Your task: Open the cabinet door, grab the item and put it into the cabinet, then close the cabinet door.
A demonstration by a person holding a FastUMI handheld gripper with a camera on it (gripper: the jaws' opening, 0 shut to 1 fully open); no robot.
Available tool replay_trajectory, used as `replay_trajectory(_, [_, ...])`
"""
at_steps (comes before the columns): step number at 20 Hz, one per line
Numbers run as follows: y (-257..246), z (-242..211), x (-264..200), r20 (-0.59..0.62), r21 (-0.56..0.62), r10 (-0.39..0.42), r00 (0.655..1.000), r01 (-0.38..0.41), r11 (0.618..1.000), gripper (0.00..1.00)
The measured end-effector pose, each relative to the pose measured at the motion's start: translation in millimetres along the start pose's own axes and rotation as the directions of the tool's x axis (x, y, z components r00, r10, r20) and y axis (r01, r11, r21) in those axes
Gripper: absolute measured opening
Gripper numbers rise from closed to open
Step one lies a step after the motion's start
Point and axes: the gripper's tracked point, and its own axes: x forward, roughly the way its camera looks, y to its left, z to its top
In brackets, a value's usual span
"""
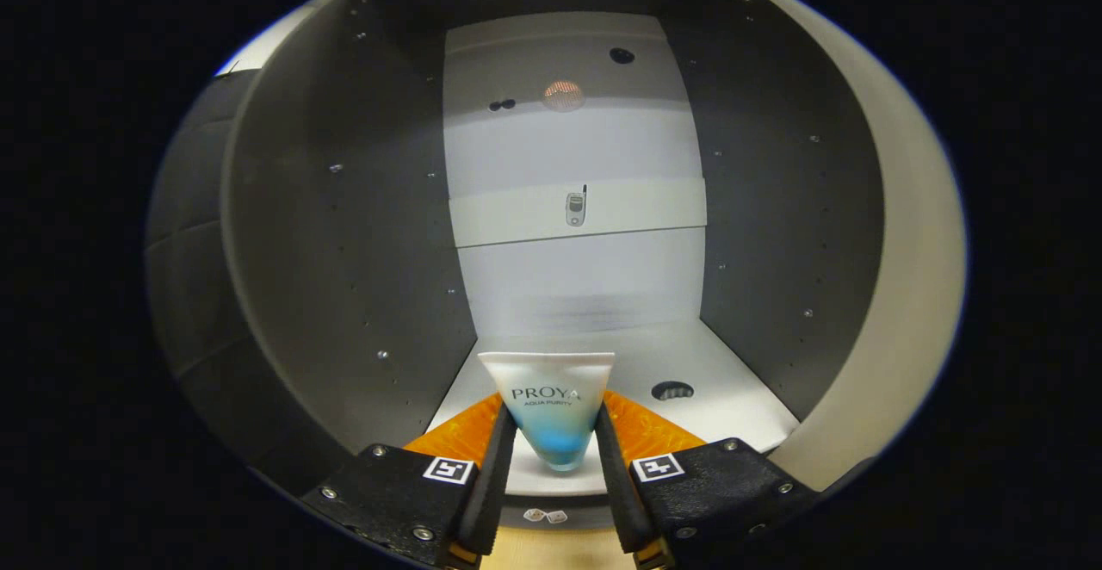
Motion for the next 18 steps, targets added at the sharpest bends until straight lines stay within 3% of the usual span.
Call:
replay_trajectory(6, [5, -20, 40, -0.077, -0.022, -0.014, 0.997, 0.012, 1.0, 0.53])
replay_trajectory(10, [3, -16, 44, -0.063, -0.023, -0.023, 0.998, 0.021, 1.0, 0.56])
replay_trajectory(12, [1, -12, 38, -0.047, -0.021, -0.025, 0.999, 0.024, 0.999, 0.69])
replay_trajectory(13, [-3, -9, 33, -0.033, -0.025, -0.032, 0.999, 0.032, 0.999, 0.81])
replay_trajectory(15, [-4, -5, 20, -0.012, -0.034, -0.034, 0.999, 0.034, 0.999, 0.92])
replay_trajectory(18, [-3, -1, -10, 0.027, -0.034, -0.016, 0.999, 0.017, 0.999, 0.94])
